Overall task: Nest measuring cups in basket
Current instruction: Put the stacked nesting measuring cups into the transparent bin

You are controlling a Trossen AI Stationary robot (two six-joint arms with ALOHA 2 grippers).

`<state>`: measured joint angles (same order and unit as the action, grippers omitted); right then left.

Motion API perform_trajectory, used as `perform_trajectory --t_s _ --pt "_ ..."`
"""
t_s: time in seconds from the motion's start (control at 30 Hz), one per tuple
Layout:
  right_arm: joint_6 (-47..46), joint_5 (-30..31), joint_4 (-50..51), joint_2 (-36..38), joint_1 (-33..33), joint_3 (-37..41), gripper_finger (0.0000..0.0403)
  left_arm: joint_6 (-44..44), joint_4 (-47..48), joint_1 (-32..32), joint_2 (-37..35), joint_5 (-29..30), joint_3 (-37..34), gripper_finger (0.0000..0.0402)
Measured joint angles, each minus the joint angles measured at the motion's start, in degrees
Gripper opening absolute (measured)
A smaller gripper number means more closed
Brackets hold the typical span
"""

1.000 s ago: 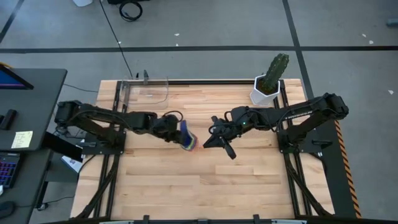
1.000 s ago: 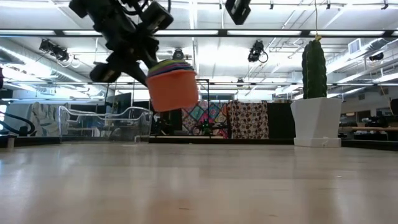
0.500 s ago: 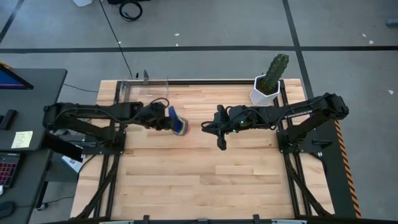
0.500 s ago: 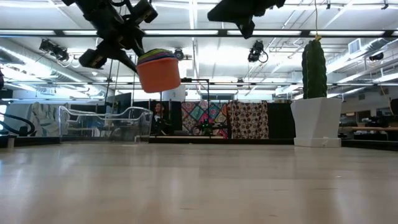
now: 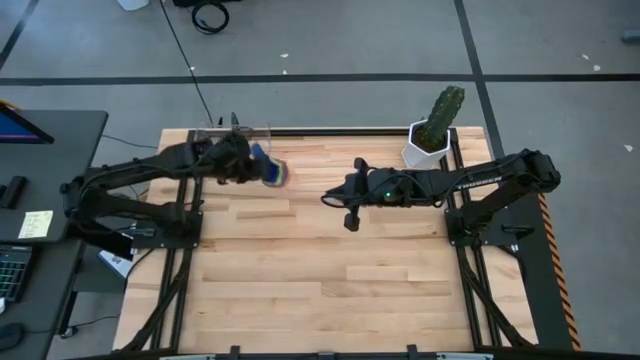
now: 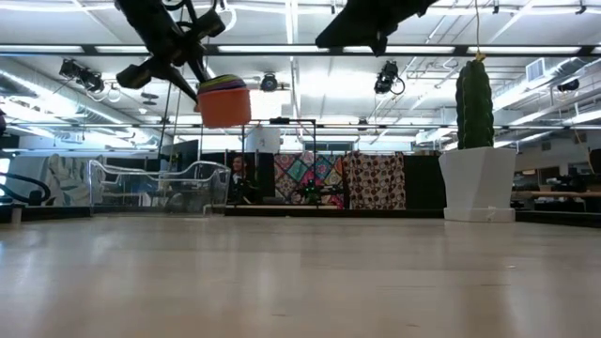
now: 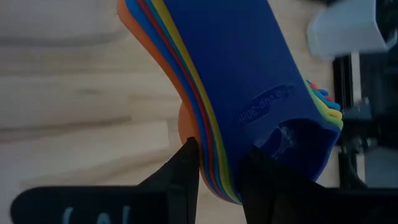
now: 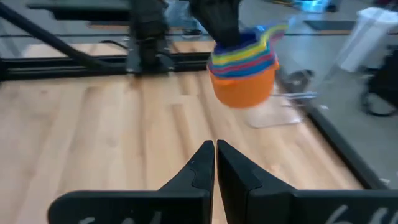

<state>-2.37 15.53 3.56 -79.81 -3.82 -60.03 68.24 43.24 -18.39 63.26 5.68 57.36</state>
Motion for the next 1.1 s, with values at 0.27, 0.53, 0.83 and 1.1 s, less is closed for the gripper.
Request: perform_trajectory --t_s 0.27,0.53,0.83,1.1 --pt "2.12 4.35 0.3 0.0 0.64 0.02 0.0023 -1.45 6.92 -7.54 0.04 2.22 5.31 0.0087" --pt "2.6 4.35 0.07 0.0 0.64 0.02 0.0023 -1.48 11.38 -14.48 0.02 3.17 6.5 0.0086" --pt "3.59 4.35 0.13 0.0 0.64 0.02 0.0023 -1.47 12.7 -23.6 0.07 3.47 6.06 0.0086" --pt "6.73 5.01 -0.09 -0.02 0.64 0.02 0.0023 -0.97 12.74 -32.11 0.09 0.69 6.04 0.0086"
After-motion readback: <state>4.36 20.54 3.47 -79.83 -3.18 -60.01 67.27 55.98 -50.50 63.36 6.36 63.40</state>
